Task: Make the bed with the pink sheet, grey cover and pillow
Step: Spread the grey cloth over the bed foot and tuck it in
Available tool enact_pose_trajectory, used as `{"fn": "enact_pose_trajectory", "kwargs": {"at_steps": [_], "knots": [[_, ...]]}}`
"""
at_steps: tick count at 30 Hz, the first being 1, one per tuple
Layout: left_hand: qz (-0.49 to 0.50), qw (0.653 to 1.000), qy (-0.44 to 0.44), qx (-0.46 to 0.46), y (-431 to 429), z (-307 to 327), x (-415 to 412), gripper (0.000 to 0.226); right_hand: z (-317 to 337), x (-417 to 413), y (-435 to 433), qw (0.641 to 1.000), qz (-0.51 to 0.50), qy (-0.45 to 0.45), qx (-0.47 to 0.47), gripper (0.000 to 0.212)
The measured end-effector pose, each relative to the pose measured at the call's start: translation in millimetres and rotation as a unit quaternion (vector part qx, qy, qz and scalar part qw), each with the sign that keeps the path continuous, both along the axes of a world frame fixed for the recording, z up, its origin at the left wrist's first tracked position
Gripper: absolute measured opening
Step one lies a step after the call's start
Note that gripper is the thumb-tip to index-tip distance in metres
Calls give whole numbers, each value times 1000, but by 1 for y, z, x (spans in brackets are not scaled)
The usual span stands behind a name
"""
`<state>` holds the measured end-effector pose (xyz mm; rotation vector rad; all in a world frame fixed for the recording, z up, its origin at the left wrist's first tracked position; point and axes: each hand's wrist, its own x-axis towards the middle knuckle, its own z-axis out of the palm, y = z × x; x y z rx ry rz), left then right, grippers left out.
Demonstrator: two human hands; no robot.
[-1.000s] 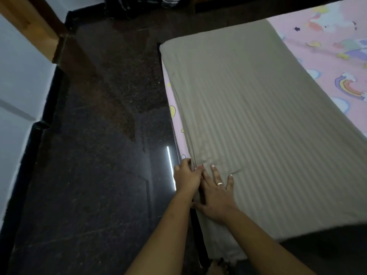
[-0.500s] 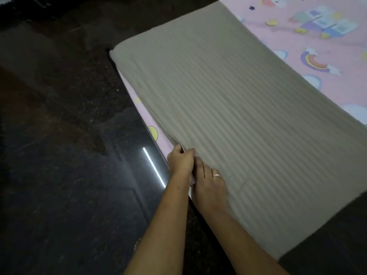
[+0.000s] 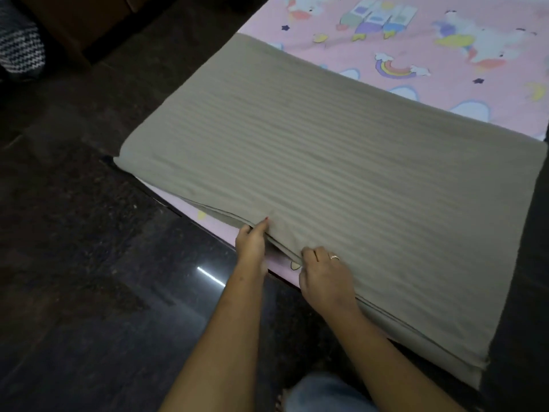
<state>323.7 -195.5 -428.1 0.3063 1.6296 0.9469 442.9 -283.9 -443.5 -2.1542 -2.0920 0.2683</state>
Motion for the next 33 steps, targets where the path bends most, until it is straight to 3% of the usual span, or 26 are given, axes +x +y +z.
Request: {"fn": "enact_pose_trajectory", "kwargs": {"at_steps": [1, 5, 8, 11, 13, 16, 21, 23, 24, 26, 28, 29, 31, 33], "knots": [[6, 1000, 9, -3, 7, -2, -4, 20, 1, -3, 3, 1000, -7, 10, 6, 17], [63, 994, 92, -18, 38, -14, -16, 58, 3, -12, 31, 999, -14, 38, 8, 24], [139, 985, 98, -28, 65, -5, -28, 45, 4, -30, 60, 996, 14, 84, -15, 15], [208, 976, 67, -20, 82, -1, -46, 34, 7, -51, 85, 989, 28, 133, -52, 22], [189, 982, 21, -14, 86, 7, -53, 12, 9, -65, 99, 986, 9, 154, -67, 20], [171, 985, -9, -13, 85, 7, -69, 19, 11, -79, 112, 976, 47, 135, -167, 24], [200, 980, -21, -5, 116, -1, -127, 19, 31, -81, 151, 913, 152, 113, -362, 22], [176, 983, -50, -15, 120, -1, -149, 16, 35, -85, 174, 875, 169, 155, -425, 19], [155, 985, -69, -12, 120, -1, -157, 17, 36, -90, 186, 874, 155, 199, -416, 16], [110, 989, -95, -4, 125, -2, -173, 17, 34, -98, 210, 901, 74, 304, -301, 11], [92, 990, -107, 17, 143, 0, -191, 8, 24, -109, 233, 943, 27, 292, -159, 18], [96, 989, -113, 27, 157, -1, -201, 17, 17, -116, 240, 958, 25, 250, -139, 31], [112, 985, -125, 30, 188, -4, -223, 39, 4, -136, 247, 968, 39, 156, -193, 53], [129, 986, -109, 12, 218, -12, -247, 46, -9, -167, 244, 966, 70, 93, -233, 61]]}}
